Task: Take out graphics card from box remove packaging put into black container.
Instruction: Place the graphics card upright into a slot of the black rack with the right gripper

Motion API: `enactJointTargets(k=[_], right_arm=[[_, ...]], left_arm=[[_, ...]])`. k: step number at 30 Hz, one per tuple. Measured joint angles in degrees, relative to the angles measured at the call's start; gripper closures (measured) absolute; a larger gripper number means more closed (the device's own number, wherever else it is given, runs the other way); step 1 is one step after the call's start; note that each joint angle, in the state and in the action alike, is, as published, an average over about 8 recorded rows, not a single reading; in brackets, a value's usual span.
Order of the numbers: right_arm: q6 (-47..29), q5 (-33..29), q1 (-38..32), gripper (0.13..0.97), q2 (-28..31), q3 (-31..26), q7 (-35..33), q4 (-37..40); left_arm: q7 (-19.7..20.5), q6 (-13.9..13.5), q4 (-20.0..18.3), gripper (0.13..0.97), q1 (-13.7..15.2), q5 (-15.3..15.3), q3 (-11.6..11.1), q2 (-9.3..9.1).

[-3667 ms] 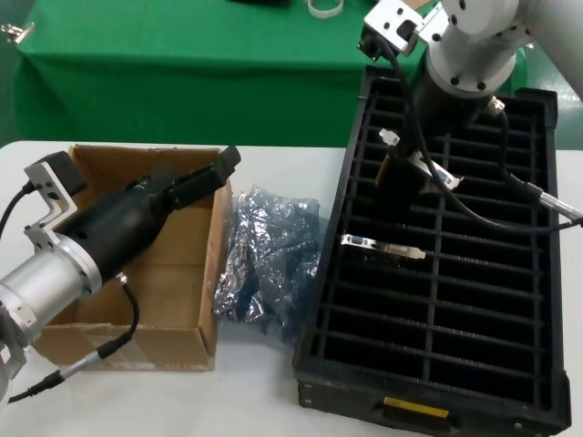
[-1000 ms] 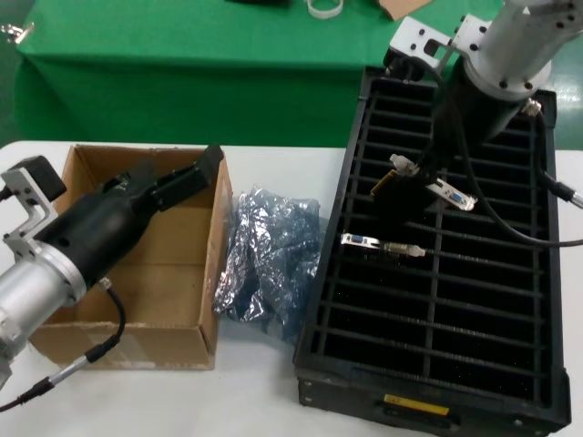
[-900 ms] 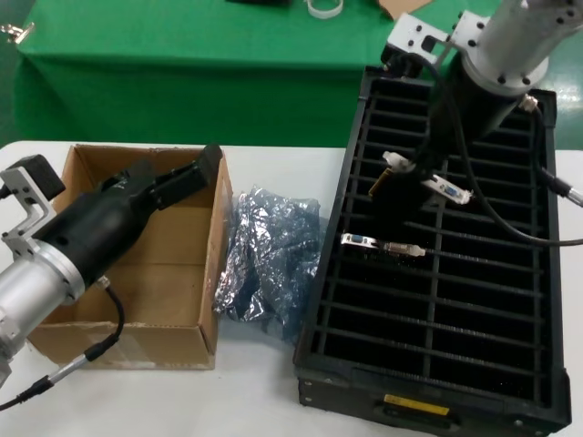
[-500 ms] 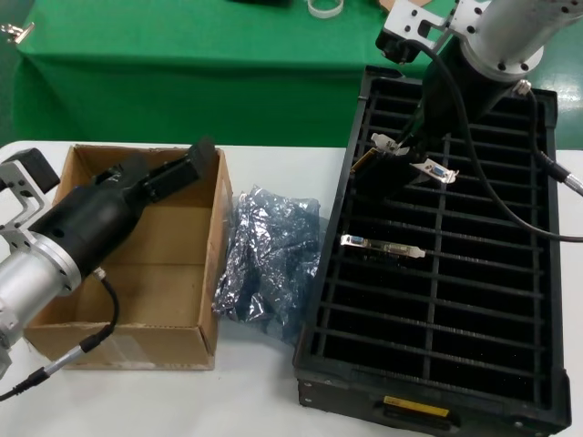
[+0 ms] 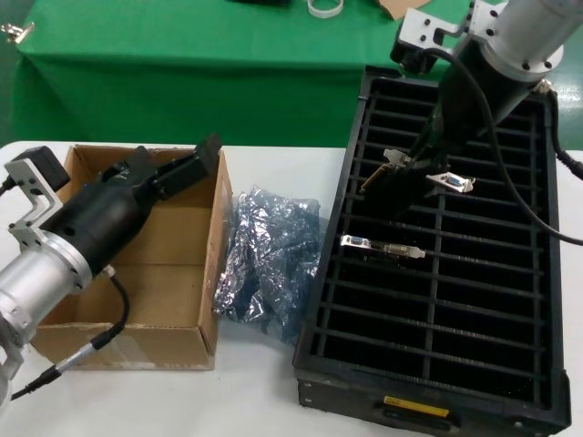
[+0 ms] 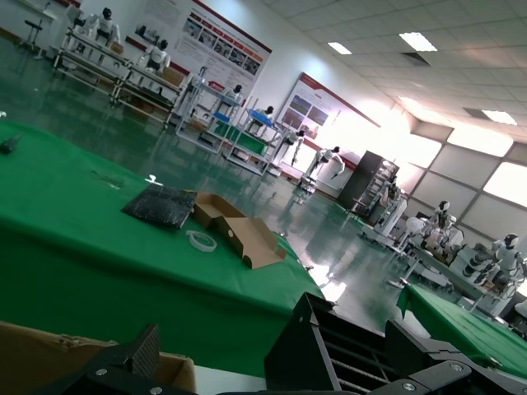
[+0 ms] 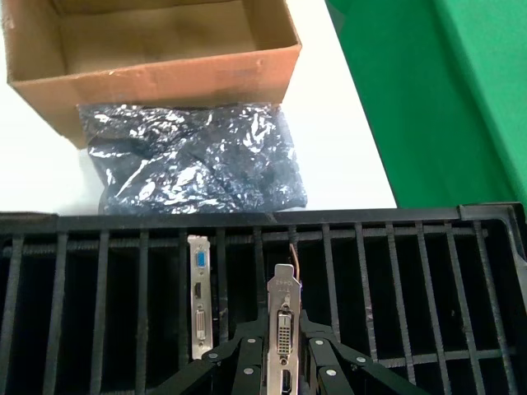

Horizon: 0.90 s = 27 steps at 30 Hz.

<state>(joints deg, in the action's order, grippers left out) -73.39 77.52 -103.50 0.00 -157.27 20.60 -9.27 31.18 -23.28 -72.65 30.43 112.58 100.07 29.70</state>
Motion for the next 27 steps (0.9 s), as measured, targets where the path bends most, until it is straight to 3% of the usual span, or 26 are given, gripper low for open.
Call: enactJointTargets(k=[5, 9, 14, 21, 27], right_arm=[[-0.4, 0.2, -0.2, 0.904, 0.0, 0.7, -3.8, 1.8], [-0.2, 0.1, -0.2, 0.904, 0.0, 1.3, -6.1, 3.0], [0.6, 0.4, 0.1, 0.904, 0.0, 1.0, -6.7, 3.1], [2.0, 0.6, 0.8, 0.904, 0.0, -0.1, -5.5, 2.0], [3.0, -0.2, 1.2, 0.904, 0.0, -0.4, -5.1, 2.0]], left_arm=[[0.9, 1.5, -1.7, 0.132, -0.5, -0.5, 0.9, -0.21], [1.1, 1.1, -2.7, 0.132, -0.7, -0.1, 1.2, -0.75], [-0.3, -1.8, -1.8, 0.132, 0.6, 1.1, 1.1, -2.33], [-3.6, -6.8, 2.5, 0.132, 4.5, 2.8, 0.4, -4.71], [-5.8, -9.2, 5.0, 0.132, 6.3, 3.4, -0.1, -5.91]])
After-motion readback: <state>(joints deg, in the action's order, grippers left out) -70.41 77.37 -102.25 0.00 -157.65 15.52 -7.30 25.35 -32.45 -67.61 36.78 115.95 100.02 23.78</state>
